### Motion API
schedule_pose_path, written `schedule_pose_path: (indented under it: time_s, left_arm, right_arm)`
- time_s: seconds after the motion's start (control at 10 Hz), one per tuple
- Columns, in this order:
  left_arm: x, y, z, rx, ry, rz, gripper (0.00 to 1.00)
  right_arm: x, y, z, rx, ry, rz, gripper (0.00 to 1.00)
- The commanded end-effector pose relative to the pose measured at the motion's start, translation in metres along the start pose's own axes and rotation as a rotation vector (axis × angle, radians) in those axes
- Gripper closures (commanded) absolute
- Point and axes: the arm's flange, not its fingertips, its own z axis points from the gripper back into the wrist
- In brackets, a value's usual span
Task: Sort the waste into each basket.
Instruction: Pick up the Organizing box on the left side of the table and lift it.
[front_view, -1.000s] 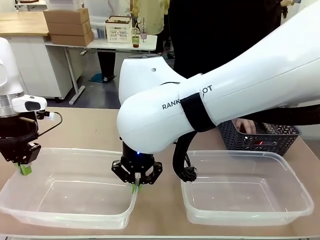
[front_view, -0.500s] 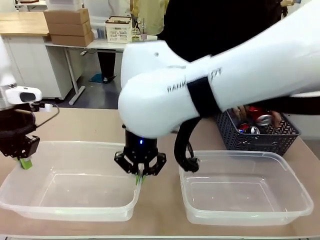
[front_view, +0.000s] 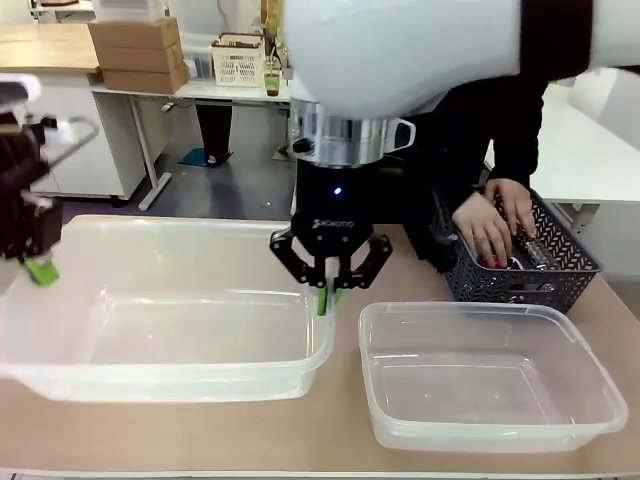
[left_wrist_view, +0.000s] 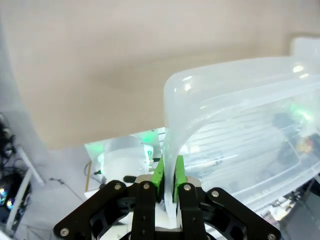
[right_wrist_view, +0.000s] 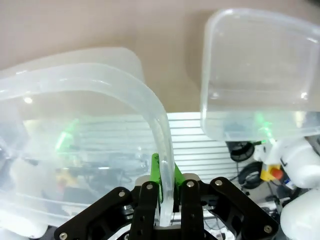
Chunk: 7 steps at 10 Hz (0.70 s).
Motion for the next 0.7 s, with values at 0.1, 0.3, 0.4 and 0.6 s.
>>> schedule_pose_path:
  time_s: [0.1, 0.3, 0.4, 0.6]
  left_arm:
    - [0.000, 0.000, 0.000, 0.000, 0.000, 0.000, 1.00]
    - [0.000, 0.000, 0.000, 0.000, 0.000, 0.000, 1.00]
    - [0.008, -0.012, 0.013, 0.013, 0.010, 0.006, 0.93]
    - [0.022, -0.043, 0.005, -0.077, 0.039, 0.039, 0.93]
  right_arm:
    - [0.000, 0.000, 0.000, 0.000, 0.000, 0.000, 1.00]
    - [0.000, 0.000, 0.000, 0.000, 0.000, 0.000, 1.00]
    - [-0.004, -0.006, 0.012, 0.027, -0.004, 0.019, 0.95]
    - [0.026, -0.051, 0.004, -0.032, -0.017, -0.092, 0.95]
